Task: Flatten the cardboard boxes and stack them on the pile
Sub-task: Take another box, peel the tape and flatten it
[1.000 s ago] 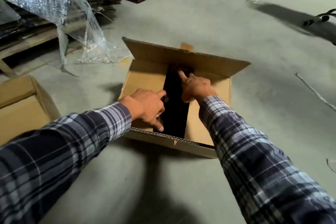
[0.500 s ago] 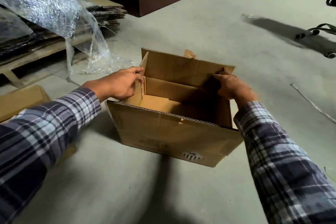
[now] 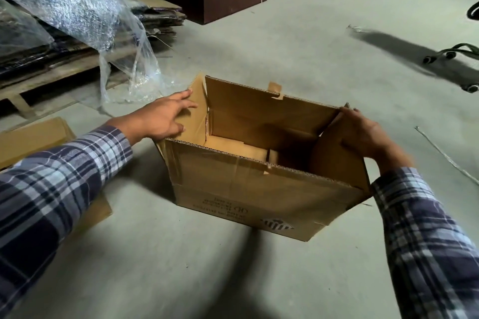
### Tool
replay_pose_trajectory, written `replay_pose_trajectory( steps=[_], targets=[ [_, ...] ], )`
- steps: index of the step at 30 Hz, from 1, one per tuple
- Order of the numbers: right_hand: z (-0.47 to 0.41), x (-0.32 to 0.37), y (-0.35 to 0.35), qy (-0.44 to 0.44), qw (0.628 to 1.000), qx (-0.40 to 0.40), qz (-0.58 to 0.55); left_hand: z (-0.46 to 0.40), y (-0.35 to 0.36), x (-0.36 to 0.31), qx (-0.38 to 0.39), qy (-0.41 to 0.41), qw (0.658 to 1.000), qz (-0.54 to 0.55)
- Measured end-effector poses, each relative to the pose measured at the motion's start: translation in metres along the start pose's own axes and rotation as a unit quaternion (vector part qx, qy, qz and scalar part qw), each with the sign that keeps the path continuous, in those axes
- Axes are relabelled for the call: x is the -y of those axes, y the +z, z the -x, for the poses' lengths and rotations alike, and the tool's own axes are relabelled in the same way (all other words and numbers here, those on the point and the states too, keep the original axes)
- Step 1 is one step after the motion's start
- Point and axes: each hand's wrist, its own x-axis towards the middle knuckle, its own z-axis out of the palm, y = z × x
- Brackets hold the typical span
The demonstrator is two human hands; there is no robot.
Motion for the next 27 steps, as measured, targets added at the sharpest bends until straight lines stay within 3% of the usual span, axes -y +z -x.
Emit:
replay_pose_trajectory(
  steps=[5, 8, 10, 12, 15, 17, 20, 24, 27],
  targets=[
    [-0.004, 0.018, 0.004, 0.067, 0.994, 0.066, 0.054, 0.005, -0.003, -0.005, 0.008, -0.003, 0.996, 0.084],
    [0.007, 0.078, -0.001, 0.076, 0.983, 0.024, 0.162, 0.006, -0.004, -0.005, -0.036, -0.026, 0.985, 0.168],
    [0.021, 0.139, 0.000, 0.034, 0.989, 0.047, 0.139, 0.004, -0.002, -0.002, -0.083, -0.077, 0.957, 0.266],
    [0.036, 0.206, 0.013, -0.030, 0.990, 0.132, 0.050, 0.002, 0.003, 0.003, -0.107, -0.124, 0.926, 0.341],
    [0.072, 0.263, 0.057, -0.142, 0.964, 0.196, 0.112, 0.003, 0.015, 0.010, -0.076, -0.123, 0.905, 0.399],
    [0.083, 0.268, 0.085, -0.195, 0.956, 0.166, 0.144, 0.004, 0.019, 0.008, -0.064, -0.115, 0.898, 0.420],
    [0.079, 0.257, 0.093, -0.209, 0.966, 0.109, 0.103, 0.011, 0.013, 0.002, -0.067, -0.148, 0.881, 0.445],
    [0.058, 0.246, 0.056, -0.214, 0.973, 0.074, 0.053, 0.020, 0.004, 0.012, -0.125, -0.190, 0.820, 0.525],
    [0.046, 0.234, 0.013, -0.186, 0.981, 0.007, -0.053, 0.016, 0.002, 0.017, -0.173, -0.202, 0.814, 0.517]
  ],
)
